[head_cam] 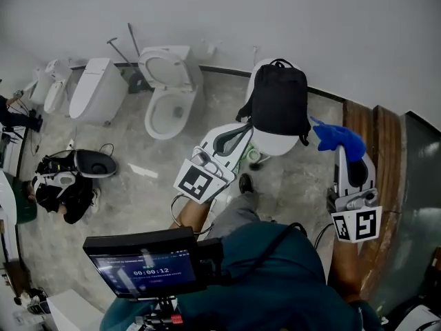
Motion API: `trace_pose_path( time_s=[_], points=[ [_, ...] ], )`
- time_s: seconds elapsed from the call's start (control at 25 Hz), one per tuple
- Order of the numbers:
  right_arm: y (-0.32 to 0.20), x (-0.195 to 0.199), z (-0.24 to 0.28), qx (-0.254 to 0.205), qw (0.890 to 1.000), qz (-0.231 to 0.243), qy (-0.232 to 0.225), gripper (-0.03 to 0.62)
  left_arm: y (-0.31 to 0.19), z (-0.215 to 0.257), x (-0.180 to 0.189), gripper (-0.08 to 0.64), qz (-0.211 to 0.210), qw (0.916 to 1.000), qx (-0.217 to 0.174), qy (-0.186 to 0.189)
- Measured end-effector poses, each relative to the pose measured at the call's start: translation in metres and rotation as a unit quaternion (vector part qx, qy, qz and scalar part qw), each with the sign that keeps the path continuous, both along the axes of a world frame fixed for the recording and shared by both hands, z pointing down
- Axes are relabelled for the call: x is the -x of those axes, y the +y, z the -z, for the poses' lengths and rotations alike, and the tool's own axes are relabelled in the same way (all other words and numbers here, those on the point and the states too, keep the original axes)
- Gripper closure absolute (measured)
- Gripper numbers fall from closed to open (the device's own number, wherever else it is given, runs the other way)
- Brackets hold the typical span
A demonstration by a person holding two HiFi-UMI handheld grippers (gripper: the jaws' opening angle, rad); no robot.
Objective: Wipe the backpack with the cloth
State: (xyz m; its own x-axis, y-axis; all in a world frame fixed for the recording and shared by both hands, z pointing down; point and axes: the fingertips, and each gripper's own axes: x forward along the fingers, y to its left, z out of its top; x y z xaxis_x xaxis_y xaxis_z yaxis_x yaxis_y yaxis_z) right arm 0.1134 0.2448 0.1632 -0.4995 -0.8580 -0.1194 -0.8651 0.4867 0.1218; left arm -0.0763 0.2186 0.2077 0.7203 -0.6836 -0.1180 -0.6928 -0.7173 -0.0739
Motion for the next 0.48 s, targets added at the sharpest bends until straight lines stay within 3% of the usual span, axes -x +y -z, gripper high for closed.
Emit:
trace_pose_path(
  time_s=[0.48],
  points=[
    [0.225, -0.020, 0.000, 0.019, 0.999, 0.024, 0.021, 0.540, 0.238, 0.005, -0.016, 0.555, 0.035, 0.9994, 0.000, 0.003]
  ],
)
